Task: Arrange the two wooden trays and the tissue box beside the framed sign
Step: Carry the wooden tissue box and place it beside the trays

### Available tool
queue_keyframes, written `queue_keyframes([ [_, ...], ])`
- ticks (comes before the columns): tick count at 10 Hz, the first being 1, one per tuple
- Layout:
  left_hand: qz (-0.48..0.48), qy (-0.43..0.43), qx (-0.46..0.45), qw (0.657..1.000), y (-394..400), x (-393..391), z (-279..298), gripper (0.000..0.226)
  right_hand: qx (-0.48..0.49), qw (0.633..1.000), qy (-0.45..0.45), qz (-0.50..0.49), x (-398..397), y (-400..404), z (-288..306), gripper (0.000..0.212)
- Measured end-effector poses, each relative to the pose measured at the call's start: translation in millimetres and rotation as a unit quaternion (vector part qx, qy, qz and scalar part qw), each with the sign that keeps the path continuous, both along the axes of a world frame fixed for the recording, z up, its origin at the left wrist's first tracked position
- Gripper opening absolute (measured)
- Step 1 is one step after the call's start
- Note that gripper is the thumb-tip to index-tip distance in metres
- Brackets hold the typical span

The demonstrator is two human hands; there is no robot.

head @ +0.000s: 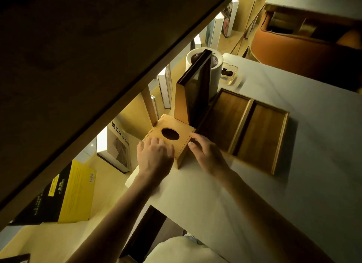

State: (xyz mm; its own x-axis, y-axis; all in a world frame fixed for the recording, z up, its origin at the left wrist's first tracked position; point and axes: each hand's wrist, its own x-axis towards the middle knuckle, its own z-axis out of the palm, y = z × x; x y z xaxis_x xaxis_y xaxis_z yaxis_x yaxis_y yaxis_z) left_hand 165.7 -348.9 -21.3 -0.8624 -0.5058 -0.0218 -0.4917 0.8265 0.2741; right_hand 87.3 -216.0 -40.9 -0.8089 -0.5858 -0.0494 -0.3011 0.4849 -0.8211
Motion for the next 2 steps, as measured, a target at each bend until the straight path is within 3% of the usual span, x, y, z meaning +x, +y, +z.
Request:
queue_keyframes([
  [1, -0.065, 0.043, 0.042, 0.996, 12, -25, 35, 0.032, -0.107, 0.986, -0.047, -0.117, -10, 15, 36, 0.031],
  [2, -0.103, 0.053, 0.057, 0.992, 28, -72, 85, 0.034, -0.257, 0.934, -0.034, -0.246, -27, 52, 93, 0.026],
])
